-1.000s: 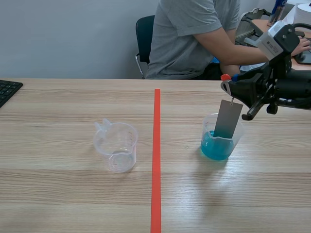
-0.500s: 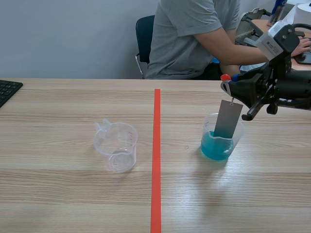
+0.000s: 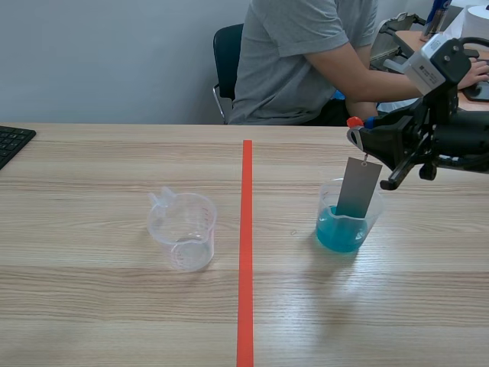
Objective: Do the redox reaction experiment.
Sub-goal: 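Hold the plate still in the solution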
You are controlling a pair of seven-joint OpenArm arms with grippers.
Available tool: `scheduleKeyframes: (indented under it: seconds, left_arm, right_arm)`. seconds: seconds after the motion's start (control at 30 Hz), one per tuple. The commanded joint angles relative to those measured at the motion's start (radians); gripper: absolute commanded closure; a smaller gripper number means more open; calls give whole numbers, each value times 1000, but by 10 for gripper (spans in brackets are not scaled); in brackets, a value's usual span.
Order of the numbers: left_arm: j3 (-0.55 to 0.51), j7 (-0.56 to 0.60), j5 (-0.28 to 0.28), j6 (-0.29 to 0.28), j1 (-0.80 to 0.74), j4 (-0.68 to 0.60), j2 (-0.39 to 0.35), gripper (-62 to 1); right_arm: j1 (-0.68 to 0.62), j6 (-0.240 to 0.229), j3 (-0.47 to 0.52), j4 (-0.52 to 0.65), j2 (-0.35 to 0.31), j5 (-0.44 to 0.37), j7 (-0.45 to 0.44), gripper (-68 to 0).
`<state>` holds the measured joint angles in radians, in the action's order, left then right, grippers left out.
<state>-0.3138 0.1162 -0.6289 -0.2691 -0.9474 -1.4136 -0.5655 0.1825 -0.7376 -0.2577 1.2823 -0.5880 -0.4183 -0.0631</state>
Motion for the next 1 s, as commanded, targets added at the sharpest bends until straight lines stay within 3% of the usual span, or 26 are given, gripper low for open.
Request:
scheduleKeyframes:
  seconds: [0.0,0.4,0.67,0.97]
  left_arm:
    - [-2,14,-7,-3,0,-6,2,-44]
    - [-2,14,-7,-3,0,-6,2,-44]
    - [-2,14,-7,-3,0,-6,2,-44]
    - [-2,14,-7,-3,0,-6,3,-44]
  right_arm:
    - [17,3,1,6,-16,-4,-7,-15]
    - [17,-8,6,12,-21,-11,6,-15]
    - [17,-8,48,35,-24,-91,88,-15]
    - [16,-8,53,162,-71,-221,192,-15]
